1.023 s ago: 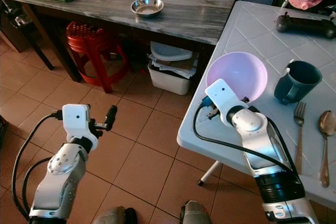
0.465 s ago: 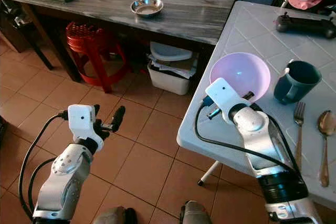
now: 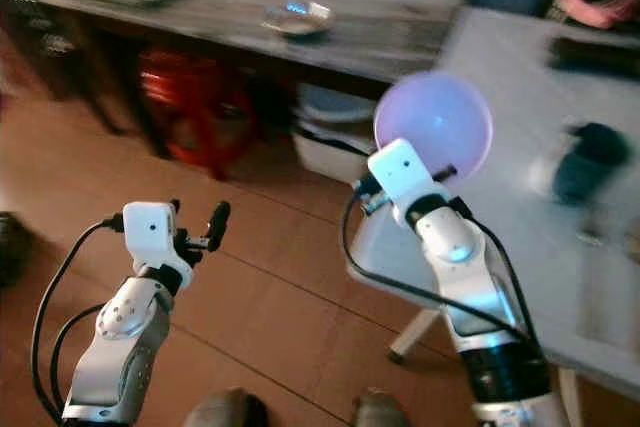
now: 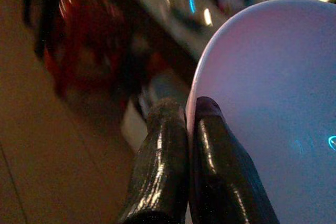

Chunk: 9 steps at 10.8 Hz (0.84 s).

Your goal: Setting the table

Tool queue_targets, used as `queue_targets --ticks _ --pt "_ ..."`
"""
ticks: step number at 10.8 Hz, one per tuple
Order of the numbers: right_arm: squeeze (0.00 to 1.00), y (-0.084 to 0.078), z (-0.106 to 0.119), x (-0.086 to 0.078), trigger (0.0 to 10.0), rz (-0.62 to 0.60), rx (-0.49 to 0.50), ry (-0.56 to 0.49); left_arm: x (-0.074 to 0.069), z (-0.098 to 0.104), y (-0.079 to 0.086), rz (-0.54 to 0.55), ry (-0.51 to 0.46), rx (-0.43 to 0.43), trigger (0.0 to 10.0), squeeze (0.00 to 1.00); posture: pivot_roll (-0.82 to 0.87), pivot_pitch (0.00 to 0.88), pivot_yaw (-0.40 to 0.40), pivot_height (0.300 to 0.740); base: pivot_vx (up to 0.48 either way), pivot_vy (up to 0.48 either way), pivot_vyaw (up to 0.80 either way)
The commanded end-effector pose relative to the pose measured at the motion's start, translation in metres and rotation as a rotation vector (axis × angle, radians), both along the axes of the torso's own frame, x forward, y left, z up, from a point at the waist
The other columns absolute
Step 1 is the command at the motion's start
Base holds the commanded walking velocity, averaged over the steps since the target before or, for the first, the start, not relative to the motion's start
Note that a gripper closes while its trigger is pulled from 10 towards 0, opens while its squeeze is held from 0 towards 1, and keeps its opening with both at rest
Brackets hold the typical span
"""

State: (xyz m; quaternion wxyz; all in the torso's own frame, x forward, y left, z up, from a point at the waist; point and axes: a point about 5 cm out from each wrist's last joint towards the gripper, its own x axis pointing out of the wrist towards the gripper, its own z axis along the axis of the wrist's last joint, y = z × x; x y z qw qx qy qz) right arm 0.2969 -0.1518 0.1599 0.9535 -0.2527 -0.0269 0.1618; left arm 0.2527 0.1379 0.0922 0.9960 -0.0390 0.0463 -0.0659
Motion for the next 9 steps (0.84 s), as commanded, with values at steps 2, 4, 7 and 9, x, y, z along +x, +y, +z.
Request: queue_targets --ticks 2,4,7,9 --pt "0.00 0.013 0.013 -0.005 10.0 0.032 0.094 -0.097 0.007 0.004 0.011 0.049 -0.030 0.059 10.0 0.00 -0.06 0.042 0.079 0.740 0.000 0.459 0.00" --pt "0.00 0.013 0.014 -0.004 10.0 0.003 0.167 -0.115 0.014 0.012 0.013 0.047 -0.073 0.091 10.0 0.00 -0.05 0.037 0.080 0.740 0.139 0.411 0.00" --pt "0.00 0.007 0.014 -0.005 10.0 -0.002 0.189 -0.129 0.013 0.010 0.013 0.034 -0.074 0.116 10.0 0.00 -0.05 0.038 0.080 0.740 0.399 0.191 -0.61" --pt "0.00 0.011 0.019 -0.006 10.0 0.027 0.202 -0.158 0.015 0.012 0.006 0.012 -0.091 0.120 10.0 0.00 -0.05 0.037 0.080 0.740 0.428 0.000 0.00"
